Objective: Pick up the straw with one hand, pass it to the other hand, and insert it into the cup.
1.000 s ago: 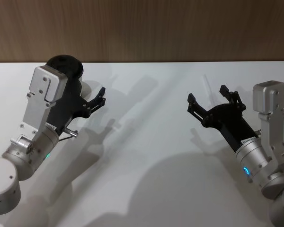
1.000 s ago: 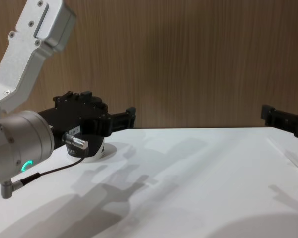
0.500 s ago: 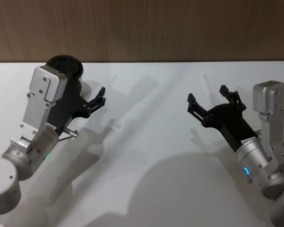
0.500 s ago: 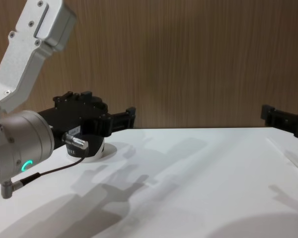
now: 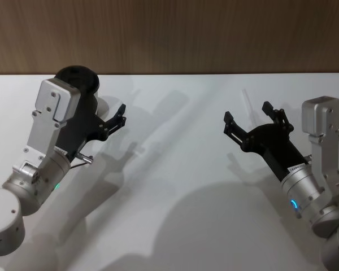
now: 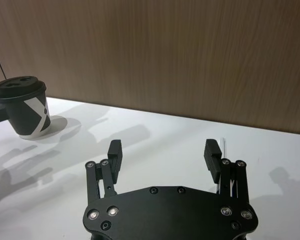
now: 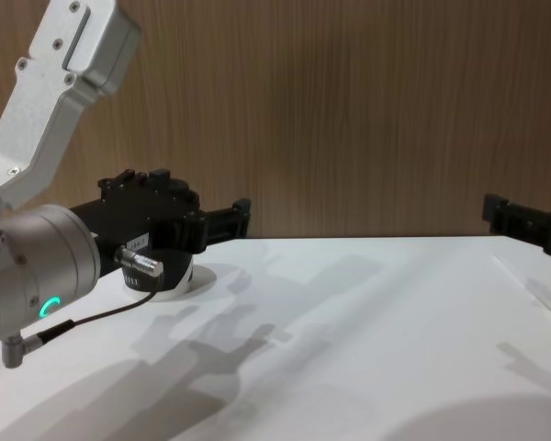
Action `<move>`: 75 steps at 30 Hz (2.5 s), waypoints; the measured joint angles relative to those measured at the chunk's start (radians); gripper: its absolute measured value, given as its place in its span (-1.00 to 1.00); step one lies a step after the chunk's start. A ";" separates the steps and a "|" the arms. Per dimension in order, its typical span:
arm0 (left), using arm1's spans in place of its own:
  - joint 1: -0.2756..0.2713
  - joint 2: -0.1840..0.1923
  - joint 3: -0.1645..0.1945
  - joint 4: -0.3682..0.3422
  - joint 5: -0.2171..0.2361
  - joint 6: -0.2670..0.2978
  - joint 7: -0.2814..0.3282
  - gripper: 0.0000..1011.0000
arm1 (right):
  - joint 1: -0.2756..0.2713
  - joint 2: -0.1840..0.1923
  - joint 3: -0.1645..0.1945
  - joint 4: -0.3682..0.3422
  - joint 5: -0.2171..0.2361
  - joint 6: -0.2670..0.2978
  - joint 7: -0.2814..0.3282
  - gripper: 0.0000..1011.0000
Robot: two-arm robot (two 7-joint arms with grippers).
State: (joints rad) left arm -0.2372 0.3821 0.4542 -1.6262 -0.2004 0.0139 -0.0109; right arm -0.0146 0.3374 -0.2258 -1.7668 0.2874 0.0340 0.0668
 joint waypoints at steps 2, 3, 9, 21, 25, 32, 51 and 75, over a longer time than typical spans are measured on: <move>0.000 0.000 0.000 0.000 0.000 0.000 0.000 0.98 | 0.000 0.000 0.000 0.000 0.000 0.000 0.000 0.98; 0.000 0.000 0.000 0.000 0.000 0.000 0.000 0.98 | 0.000 0.000 0.000 0.000 0.000 0.000 0.000 0.98; 0.000 0.000 0.000 0.000 0.000 0.000 0.000 0.98 | 0.000 0.000 0.000 0.000 0.000 0.000 0.000 0.98; 0.000 0.000 0.000 0.000 0.000 0.000 0.000 0.98 | 0.000 0.000 0.000 0.000 0.000 0.000 0.000 0.98; 0.000 0.000 0.000 0.000 0.000 0.000 0.000 0.98 | 0.000 0.000 0.001 0.000 0.000 0.001 0.000 0.98; 0.000 0.000 0.000 0.000 0.000 0.000 0.000 0.98 | -0.005 0.005 0.010 -0.009 -0.004 0.032 -0.004 0.98; 0.000 0.000 0.000 0.000 0.000 0.000 0.000 0.98 | 0.003 0.005 0.042 -0.041 -0.008 0.219 -0.050 0.98; 0.000 0.000 0.000 0.000 0.000 0.000 0.000 0.98 | 0.051 -0.048 0.035 0.025 -0.022 0.340 -0.082 0.98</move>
State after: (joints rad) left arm -0.2372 0.3822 0.4542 -1.6262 -0.2004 0.0138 -0.0109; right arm 0.0361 0.2895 -0.1910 -1.7419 0.2654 0.3742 -0.0157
